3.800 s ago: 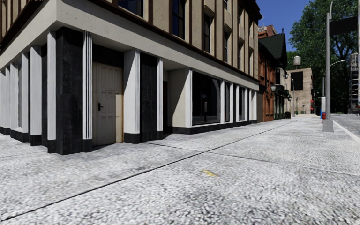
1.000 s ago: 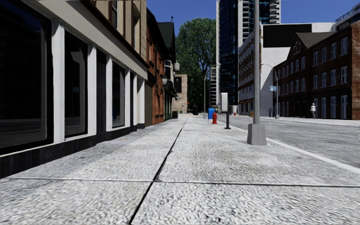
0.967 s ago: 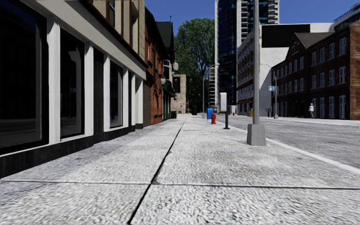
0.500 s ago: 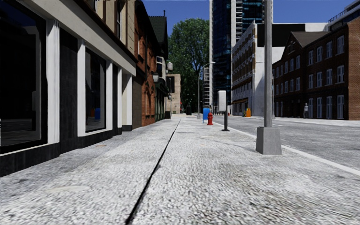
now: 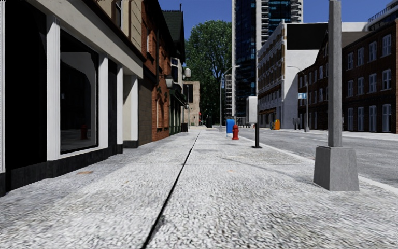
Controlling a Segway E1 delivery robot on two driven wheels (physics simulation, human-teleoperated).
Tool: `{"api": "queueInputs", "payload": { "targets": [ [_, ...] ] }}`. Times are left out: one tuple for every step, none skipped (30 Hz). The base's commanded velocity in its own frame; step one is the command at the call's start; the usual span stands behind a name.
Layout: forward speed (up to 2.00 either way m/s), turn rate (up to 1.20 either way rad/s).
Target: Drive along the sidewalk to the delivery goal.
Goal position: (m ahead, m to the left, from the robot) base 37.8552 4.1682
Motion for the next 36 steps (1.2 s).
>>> {"api": "queueInputs", "payload": {
  "targets": [
    [2.0, 0.0],
    [2.0, 0.0],
    [2.0, 0.0],
    [2.0, 0.0],
    [2.0, 0.0],
    [2.0, 0.0],
    [2.0, 0.0],
    [2.0, 0.0],
    [2.0, 0.0],
    [2.0, 0.0],
    [2.0, 0.0],
    [2.0, 0.0],
    [2.0, 0.0],
    [2.0, 0.0],
    [2.0, 0.0],
    [2.0, 0.0],
    [2.0, 0.0],
    [2.0, 0.0],
    [2.0, 0.0],
    [2.0, 0.0],
    [2.0, 0.0],
    [2.0, 0.0],
    [2.0, 0.0],
    [2.0, 0.0],
    [2.0, 0.0],
    [2.0, 0.0],
    [2.0, 0.0],
    [2.0, 0.0],
    [2.0, 0.0],
    [2.0, 0.0],
    [2.0, 0.0],
    [2.0, 0.0],
    [2.0, 0.0],
    [2.0, 0.0],
    [2.0, 0.0],
    [2.0, 0.0]
  ]
}}
